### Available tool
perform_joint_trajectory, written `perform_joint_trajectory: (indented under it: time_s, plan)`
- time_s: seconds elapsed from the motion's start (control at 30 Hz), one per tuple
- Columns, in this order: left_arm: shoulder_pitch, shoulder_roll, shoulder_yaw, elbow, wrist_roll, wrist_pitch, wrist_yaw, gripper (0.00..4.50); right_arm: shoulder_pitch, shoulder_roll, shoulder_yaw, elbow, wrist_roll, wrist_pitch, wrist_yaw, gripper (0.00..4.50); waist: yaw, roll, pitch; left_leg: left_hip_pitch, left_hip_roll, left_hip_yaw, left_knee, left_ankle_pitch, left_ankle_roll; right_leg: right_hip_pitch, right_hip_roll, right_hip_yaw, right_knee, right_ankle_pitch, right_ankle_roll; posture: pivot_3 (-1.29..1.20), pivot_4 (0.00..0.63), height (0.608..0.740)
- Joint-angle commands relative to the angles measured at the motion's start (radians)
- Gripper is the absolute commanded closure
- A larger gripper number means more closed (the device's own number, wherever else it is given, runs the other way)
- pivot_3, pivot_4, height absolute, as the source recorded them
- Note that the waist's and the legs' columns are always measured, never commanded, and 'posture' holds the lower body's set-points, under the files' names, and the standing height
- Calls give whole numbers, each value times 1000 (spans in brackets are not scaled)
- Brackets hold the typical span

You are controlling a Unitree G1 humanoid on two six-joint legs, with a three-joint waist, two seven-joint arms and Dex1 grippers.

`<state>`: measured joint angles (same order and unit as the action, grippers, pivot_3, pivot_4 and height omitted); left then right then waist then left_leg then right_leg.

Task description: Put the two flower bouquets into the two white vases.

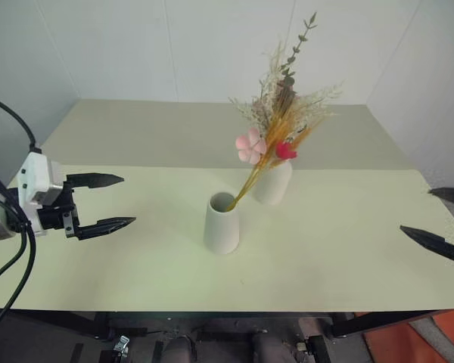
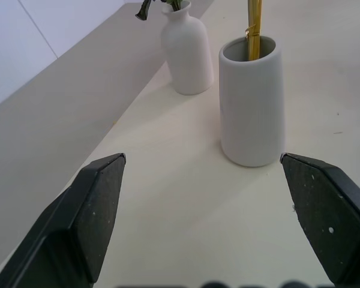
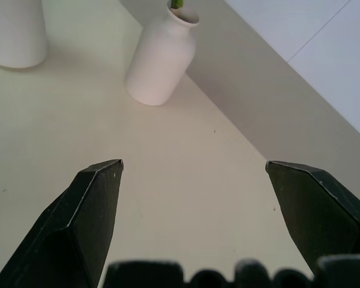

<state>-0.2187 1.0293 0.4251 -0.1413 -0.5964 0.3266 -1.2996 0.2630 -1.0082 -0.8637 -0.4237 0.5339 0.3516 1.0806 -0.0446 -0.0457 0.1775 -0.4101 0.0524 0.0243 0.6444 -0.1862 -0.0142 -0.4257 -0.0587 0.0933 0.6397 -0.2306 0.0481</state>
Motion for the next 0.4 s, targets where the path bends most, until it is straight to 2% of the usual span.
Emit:
perform_joint_trajectory:
  time_s: [0.03, 0.2, 0.4]
  plan:
    - [-8, 28, 37, -7, -9, -1, 5, 0, -9, 11, -8, -41, -6, -3, -23, 25, 0, 0, 0, 0, 0, 0, 0, 0, 0, 0, 0, 0, 0, 0, 0, 0, 150, 740]
    - [-34, 1, 52, -17, -57, 17, 20, 0, -11, 20, -1, -30, -48, -33, -30, 25, 2, 0, 0, 1, 0, 0, 0, 0, 0, 1, 0, 0, -1, 0, 0, 0, 150, 740]
    - [9, 7, 45, -2, -25, -13, 4, 0, -25, 25, 28, -35, -80, -44, -43, 25, 2, 0, 0, 1, 0, 0, 0, 0, 0, 1, 0, 0, -1, 0, 0, 0, 150, 740]
